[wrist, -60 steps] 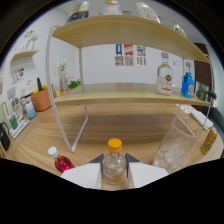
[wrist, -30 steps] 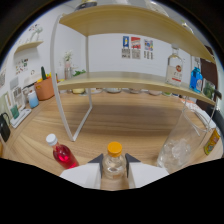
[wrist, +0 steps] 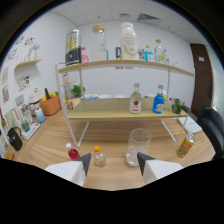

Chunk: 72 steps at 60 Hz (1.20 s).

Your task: Make me a cup of Vodka Sunrise.

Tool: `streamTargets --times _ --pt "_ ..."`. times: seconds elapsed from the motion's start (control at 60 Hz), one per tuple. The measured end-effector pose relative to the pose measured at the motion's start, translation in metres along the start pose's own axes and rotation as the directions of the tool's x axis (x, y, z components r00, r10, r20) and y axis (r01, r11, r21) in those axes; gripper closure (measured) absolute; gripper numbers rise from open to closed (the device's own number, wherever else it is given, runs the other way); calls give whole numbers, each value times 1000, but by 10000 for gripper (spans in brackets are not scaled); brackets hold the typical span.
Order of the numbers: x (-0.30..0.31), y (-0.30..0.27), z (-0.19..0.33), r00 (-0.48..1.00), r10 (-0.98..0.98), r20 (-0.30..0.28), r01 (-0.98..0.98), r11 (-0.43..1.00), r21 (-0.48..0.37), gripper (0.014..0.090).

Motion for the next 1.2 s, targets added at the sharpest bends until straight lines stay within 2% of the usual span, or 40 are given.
streamTargets --times 0.133,0.2,0.433,0.583,0.7,0.867,1.0,1.067,1.2 --pt "46 2 -32 997 35 -62 -37 999 -26 186" --pt "70 -15 -43 995 59 -81 -60 998 -8 184" --pt "127 -162 -52 995 66 -75 -50 980 194 190" --pt "141 -254 -28 997 46 -55 -27 953 302 194" --pt "148 -292 4 998 38 -49 -19 941 337 200" --pt "149 -302 51 999 15 -47 -1 960 281 351" --pt "151 -293 71 999 20 -46 -8 970 244 546" --pt "155 -293 74 998 18 -60 -3 970 243 673" --pt "153 -294 73 999 22 -44 -11 970 243 683"
